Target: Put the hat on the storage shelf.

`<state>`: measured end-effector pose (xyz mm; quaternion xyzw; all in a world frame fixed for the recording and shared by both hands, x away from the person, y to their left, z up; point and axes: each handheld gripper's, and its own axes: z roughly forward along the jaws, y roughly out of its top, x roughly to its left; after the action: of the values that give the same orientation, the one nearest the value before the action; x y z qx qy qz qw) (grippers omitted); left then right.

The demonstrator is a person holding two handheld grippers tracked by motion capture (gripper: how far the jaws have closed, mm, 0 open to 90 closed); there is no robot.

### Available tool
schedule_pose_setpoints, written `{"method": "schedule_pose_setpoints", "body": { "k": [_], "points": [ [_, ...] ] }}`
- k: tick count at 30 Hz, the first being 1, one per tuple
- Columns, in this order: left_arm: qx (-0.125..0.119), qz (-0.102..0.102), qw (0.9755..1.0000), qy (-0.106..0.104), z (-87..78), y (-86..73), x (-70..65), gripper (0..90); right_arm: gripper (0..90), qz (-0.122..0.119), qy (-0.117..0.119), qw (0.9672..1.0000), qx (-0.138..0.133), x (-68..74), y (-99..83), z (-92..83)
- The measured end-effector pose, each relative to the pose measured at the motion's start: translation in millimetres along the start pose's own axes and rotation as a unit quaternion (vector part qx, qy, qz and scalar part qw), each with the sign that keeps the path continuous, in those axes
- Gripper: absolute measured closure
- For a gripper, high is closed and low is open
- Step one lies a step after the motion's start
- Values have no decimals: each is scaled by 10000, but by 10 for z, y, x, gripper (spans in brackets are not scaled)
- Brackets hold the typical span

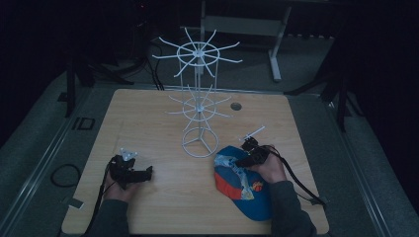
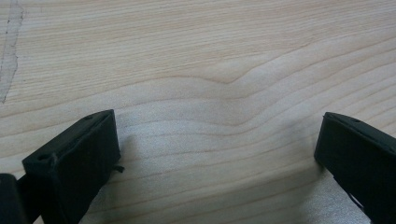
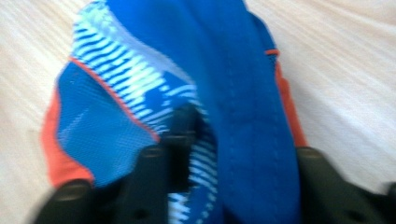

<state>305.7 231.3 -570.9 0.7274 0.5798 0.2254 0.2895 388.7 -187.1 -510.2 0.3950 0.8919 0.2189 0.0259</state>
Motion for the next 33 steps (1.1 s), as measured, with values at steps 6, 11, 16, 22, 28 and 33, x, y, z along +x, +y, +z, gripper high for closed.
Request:
{"method": "schedule_pose_setpoints", "body": {
  "k": [6, 11, 16, 22, 28, 33],
  "points": [
    [-2, 6, 10000, -5, 0, 0, 0, 1, 870, 50, 98, 9999, -48, -34, 17, -41],
    [-3, 9, 10000, -7, 1, 0, 0, 1, 879, 96, 41, 9992, -398, -60, 3, -191],
    [-2, 17, 10000, -10, 1, 1, -1, 1, 879, 94, 18, 9979, -647, -83, -12, -302],
    [-8, 13, 10000, -12, 2, 2, -2, 1, 878, 49, 20, 9960, -888, -93, -24, -405],
    [-11, 13, 10000, -14, 4, 2, -3, 1, 879, -30, -30, 9937, -1119, -87, -22, -514],
    [-10, 17, 10000, -16, 4, 3, -4, 1, 879, -36, -40, 9927, -1208, -102, -21, -575]
  ]
}}
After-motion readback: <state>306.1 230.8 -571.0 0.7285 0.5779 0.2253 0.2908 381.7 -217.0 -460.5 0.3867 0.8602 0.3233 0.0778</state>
